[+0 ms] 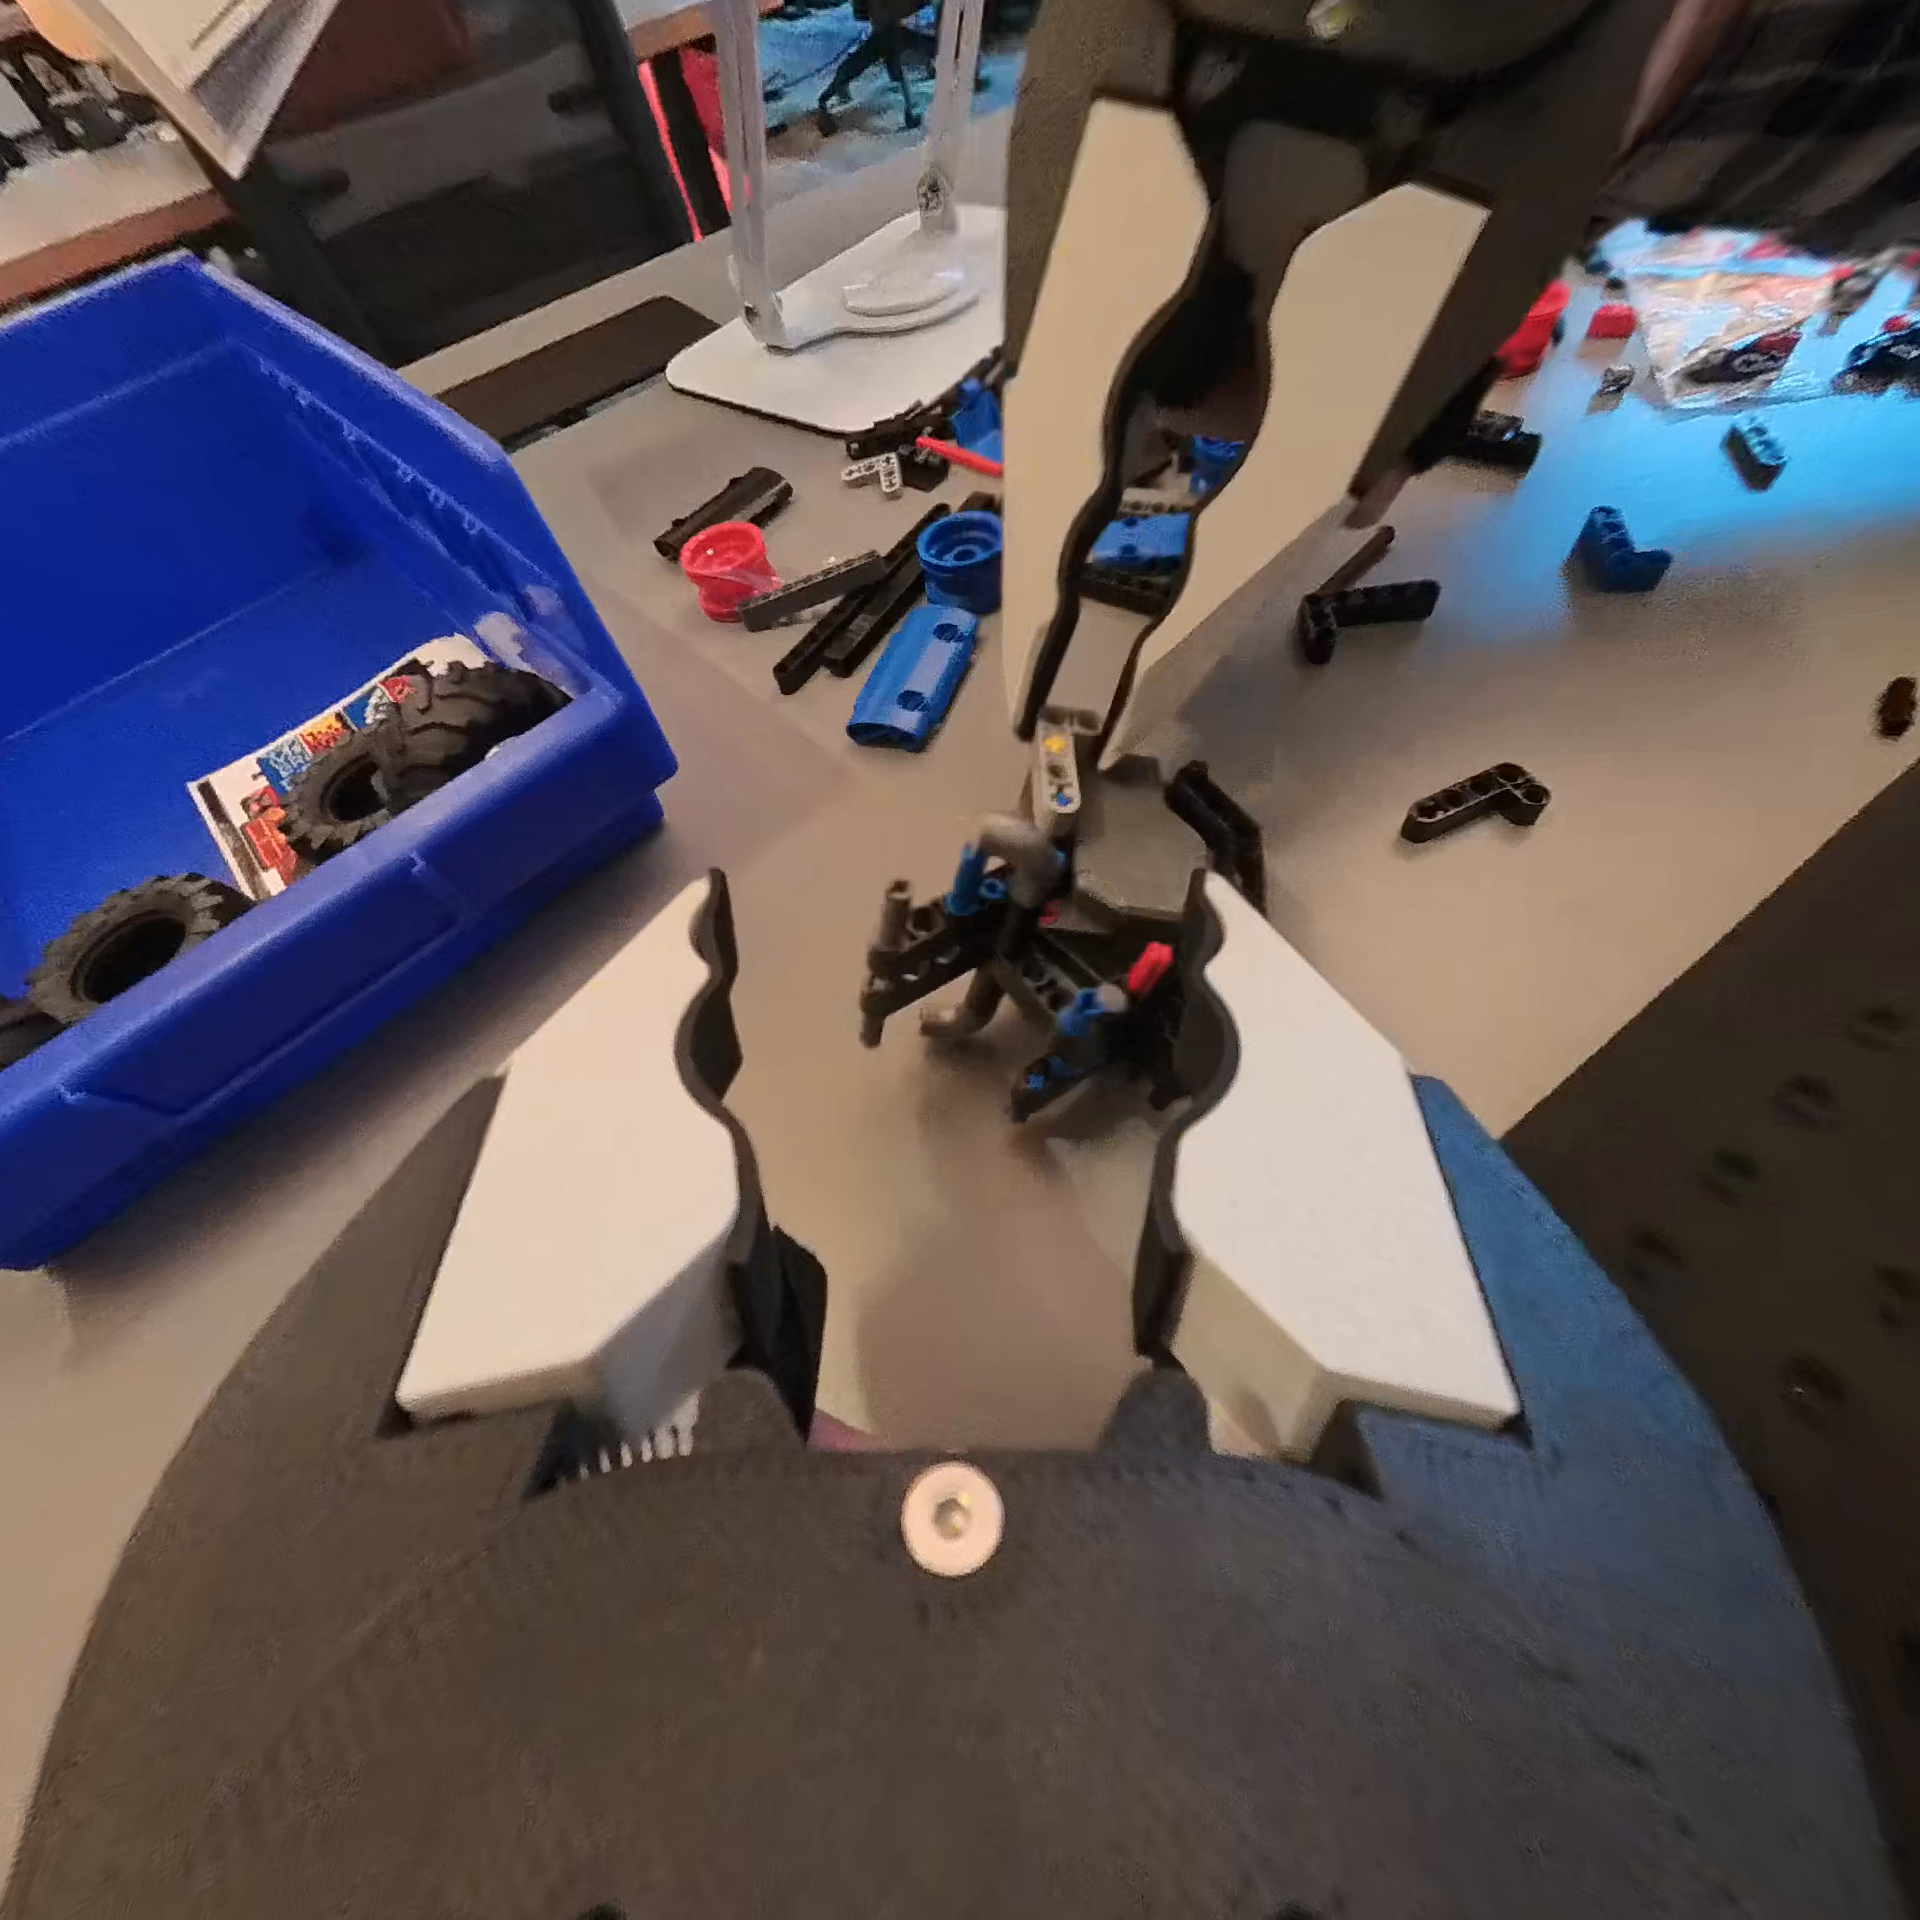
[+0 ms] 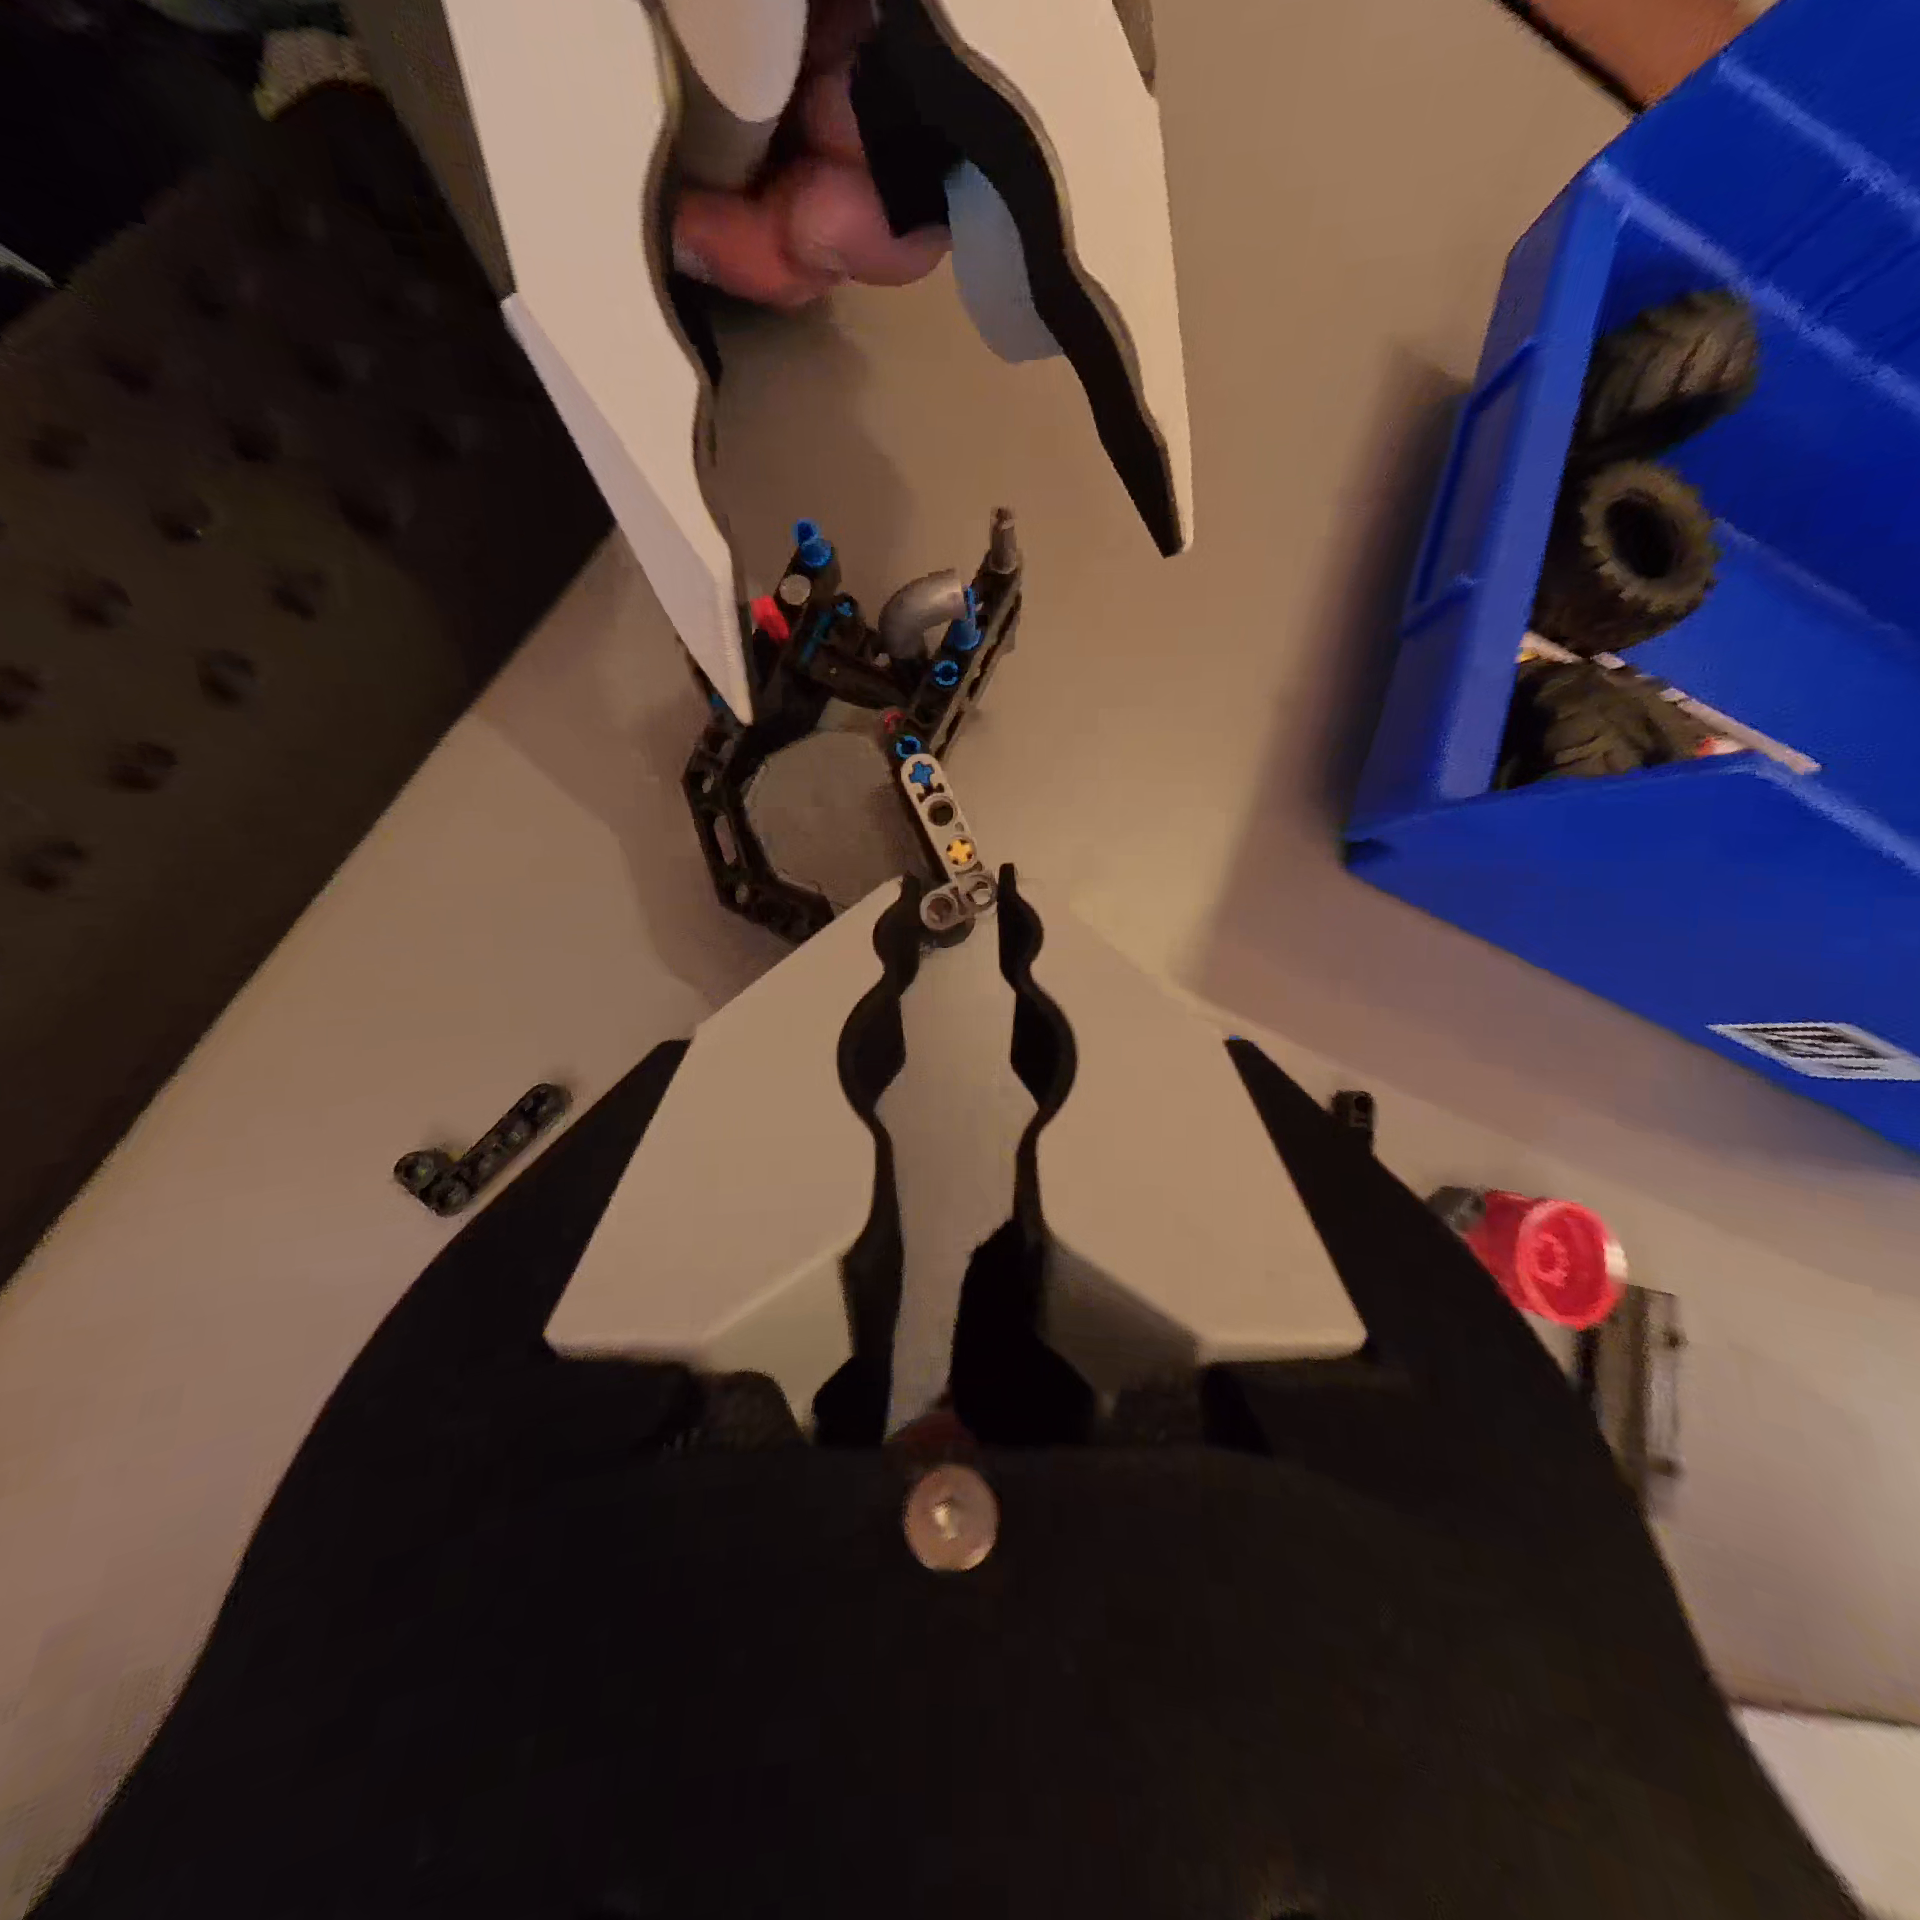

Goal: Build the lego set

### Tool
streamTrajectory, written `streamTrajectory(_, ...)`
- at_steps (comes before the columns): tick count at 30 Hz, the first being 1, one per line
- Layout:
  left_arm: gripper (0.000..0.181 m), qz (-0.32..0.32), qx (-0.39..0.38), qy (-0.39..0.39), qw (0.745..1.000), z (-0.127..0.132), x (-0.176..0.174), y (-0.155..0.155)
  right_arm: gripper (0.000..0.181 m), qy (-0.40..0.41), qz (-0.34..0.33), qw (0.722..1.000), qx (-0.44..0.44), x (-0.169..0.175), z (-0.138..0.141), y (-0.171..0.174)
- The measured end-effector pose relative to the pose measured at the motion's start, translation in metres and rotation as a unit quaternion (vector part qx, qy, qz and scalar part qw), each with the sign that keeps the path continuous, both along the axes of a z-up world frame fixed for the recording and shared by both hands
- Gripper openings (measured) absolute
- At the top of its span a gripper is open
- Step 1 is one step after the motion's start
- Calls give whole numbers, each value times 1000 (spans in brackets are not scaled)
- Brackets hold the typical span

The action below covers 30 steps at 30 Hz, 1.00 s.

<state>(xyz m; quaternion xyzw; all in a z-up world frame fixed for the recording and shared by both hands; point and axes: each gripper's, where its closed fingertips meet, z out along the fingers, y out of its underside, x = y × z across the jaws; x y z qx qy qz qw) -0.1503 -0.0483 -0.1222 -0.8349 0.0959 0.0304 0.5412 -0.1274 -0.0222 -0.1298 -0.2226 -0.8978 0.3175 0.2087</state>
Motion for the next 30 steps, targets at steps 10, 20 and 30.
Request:
streamTrajectory(10, 61, -36, -25, 78, 996, -8, 10, 21, 13, 291, -72, 909, 288, 18, 24, 23)
streamTrajectory(20, 59, -51, -50, 114, 991, -22, 10, 18, 30, 268, -74, 928, 248, 52, 17, -3)
streamTrajectory(30, 66, -86, -56, 100, 990, -10, 22, 8, 38, 154, -187, 965, 101, 73, 25, 38)
